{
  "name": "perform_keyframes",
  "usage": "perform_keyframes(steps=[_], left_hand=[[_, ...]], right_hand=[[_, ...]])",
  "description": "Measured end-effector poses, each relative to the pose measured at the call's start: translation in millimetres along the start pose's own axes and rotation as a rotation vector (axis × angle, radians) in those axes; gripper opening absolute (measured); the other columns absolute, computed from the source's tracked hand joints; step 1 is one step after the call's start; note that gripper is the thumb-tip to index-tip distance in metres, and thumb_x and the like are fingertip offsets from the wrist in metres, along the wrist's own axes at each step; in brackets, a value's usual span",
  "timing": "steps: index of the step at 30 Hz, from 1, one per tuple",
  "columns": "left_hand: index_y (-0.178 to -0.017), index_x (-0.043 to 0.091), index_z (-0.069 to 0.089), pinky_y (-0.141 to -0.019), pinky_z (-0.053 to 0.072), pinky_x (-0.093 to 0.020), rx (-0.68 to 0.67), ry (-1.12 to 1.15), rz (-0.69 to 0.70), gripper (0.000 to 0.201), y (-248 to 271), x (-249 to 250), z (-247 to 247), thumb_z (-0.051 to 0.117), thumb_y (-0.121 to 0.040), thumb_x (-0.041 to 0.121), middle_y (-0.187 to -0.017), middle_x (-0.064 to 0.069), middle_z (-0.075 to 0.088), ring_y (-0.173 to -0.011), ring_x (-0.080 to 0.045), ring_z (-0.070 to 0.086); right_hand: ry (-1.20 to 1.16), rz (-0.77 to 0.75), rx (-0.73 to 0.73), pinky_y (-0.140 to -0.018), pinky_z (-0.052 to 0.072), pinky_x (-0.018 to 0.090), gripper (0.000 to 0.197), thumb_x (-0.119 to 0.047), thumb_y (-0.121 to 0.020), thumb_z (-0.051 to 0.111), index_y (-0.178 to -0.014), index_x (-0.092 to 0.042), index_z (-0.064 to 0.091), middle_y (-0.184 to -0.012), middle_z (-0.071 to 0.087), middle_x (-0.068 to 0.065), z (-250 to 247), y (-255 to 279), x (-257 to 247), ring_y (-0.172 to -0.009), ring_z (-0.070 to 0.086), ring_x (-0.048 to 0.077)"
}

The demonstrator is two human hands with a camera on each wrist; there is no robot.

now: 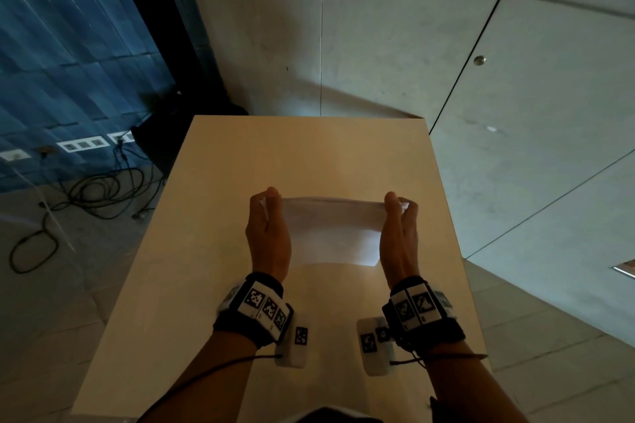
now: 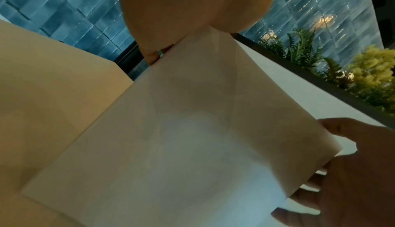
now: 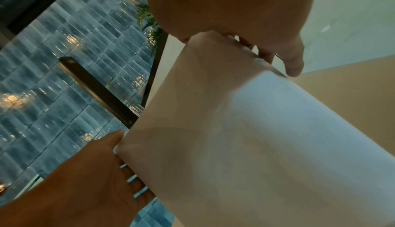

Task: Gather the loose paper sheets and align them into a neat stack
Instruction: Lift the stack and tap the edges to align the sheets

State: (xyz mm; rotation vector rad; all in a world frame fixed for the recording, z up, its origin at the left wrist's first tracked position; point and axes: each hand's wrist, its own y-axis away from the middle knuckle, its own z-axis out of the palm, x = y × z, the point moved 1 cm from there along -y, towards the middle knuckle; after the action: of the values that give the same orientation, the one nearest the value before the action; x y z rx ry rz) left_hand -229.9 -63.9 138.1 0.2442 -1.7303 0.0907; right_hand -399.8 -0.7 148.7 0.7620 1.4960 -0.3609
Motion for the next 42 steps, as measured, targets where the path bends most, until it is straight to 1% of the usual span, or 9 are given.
perform_keyframes(steps=[6, 11, 16, 22, 28, 32, 35, 39, 42], left_hand=[[-0.114, 0.017, 0.056, -0.075, 0.046, -0.025, -0.015, 0.005, 0.068, 0.031, 0.4, -2.3, -0.8, 0.033, -0.102, 0.033, -0.105, 0.000, 0.059, -0.094, -0.018, 0.056], [-0.103, 0.020, 0.057, -0.063, 0.045, -0.015, -0.045, -0.004, 0.067, 0.033, 1.6, -1.7, 0.4, 0.028, -0.103, 0.035, -0.091, 0.015, 0.057, -0.078, 0.003, 0.054], [-0.095, 0.011, 0.055, -0.057, 0.040, -0.009, -0.047, 0.009, 0.106, 0.034, 0.4, -5.0, 1.3, 0.029, -0.103, 0.032, -0.082, 0.009, 0.054, -0.067, 0.005, 0.051], [-0.097, 0.012, 0.053, -0.064, 0.044, -0.026, -0.058, 0.027, 0.110, 0.032, 2.7, -8.7, 2.3, 0.030, -0.103, 0.034, -0.083, 0.007, 0.054, -0.073, -0.010, 0.054], [-0.113, 0.026, 0.049, -0.073, 0.047, -0.025, -0.126, 0.066, 0.116, 0.020, 6.8, -9.2, 3.5, 0.043, -0.097, 0.038, -0.099, 0.016, 0.057, -0.084, 0.004, 0.056], [-0.132, 0.031, 0.041, -0.094, 0.050, -0.038, -0.230, 0.136, 0.090, 0.049, 5.2, -19.3, -2.3, 0.054, -0.085, 0.039, -0.124, 0.001, 0.056, -0.112, -0.018, 0.056], [-0.143, 0.035, 0.030, -0.110, 0.040, -0.042, -0.284, 0.155, 0.097, 0.066, 3.9, -25.5, -6.3, 0.059, -0.084, 0.042, -0.147, 0.001, 0.040, -0.133, -0.017, 0.042], [-0.147, 0.047, 0.015, -0.104, 0.044, -0.038, -0.373, 0.082, 0.037, 0.107, 4.6, -32.4, -8.1, 0.078, -0.060, 0.060, -0.150, 0.008, 0.034, -0.132, -0.010, 0.041], [-0.146, 0.048, 0.016, -0.101, 0.046, -0.036, -0.356, -0.004, 0.026, 0.104, 2.7, -39.4, -11.6, 0.081, -0.065, 0.050, -0.146, 0.012, 0.038, -0.130, -0.011, 0.043]], right_hand=[[-0.022, -0.022, 0.042, -0.076, 0.044, 0.031, 0.036, -0.049, -0.097, 0.038, -0.106, -0.018, 0.053, -0.093, 0.056, -0.003, 0.8, -1.4, 3.1, -0.086, 0.053, 0.016], [-0.051, -0.044, 0.055, -0.071, 0.043, 0.027, 0.037, -0.045, -0.100, 0.037, -0.109, -0.014, 0.055, -0.093, 0.057, -0.002, 0.2, -1.1, 2.9, -0.084, 0.053, 0.014], [-0.063, -0.069, 0.043, -0.071, 0.042, 0.025, 0.030, -0.041, -0.101, 0.038, -0.105, -0.016, 0.054, -0.089, 0.054, -0.007, 0.1, -0.4, 2.1, -0.080, 0.050, 0.010], [-0.061, -0.088, 0.049, -0.074, 0.043, 0.027, 0.031, -0.044, -0.100, 0.038, -0.107, -0.018, 0.053, -0.092, 0.055, -0.006, -0.1, -2.4, 7.2, -0.083, 0.052, 0.010], [-0.089, -0.096, 0.017, -0.075, 0.042, 0.027, 0.031, -0.048, -0.098, 0.039, -0.108, -0.020, 0.049, -0.093, 0.052, -0.006, 1.3, -3.4, 8.5, -0.084, 0.050, 0.012], [-0.104, -0.114, -0.067, -0.079, 0.043, 0.028, 0.042, -0.055, -0.091, 0.046, -0.118, -0.023, 0.046, -0.106, 0.055, -0.003, -5.0, -1.8, 12.2, -0.092, 0.054, 0.011], [-0.103, -0.087, -0.154, -0.095, 0.049, 0.037, 0.061, -0.066, -0.081, 0.054, -0.127, -0.026, 0.043, -0.123, 0.056, 0.002, -10.7, -0.8, 24.4, -0.113, 0.056, 0.017], [-0.034, -0.028, -0.181, -0.108, 0.043, 0.048, 0.084, -0.071, -0.066, 0.070, -0.135, -0.035, 0.037, -0.138, 0.051, -0.003, -13.7, -4.0, 43.8, -0.130, 0.049, 0.020], [0.046, -0.060, -0.172, -0.103, 0.048, 0.041, 0.080, -0.058, -0.067, 0.079, -0.131, -0.032, 0.039, -0.132, 0.055, -0.005, -15.7, -6.4, 52.2, -0.124, 0.055, 0.017]])
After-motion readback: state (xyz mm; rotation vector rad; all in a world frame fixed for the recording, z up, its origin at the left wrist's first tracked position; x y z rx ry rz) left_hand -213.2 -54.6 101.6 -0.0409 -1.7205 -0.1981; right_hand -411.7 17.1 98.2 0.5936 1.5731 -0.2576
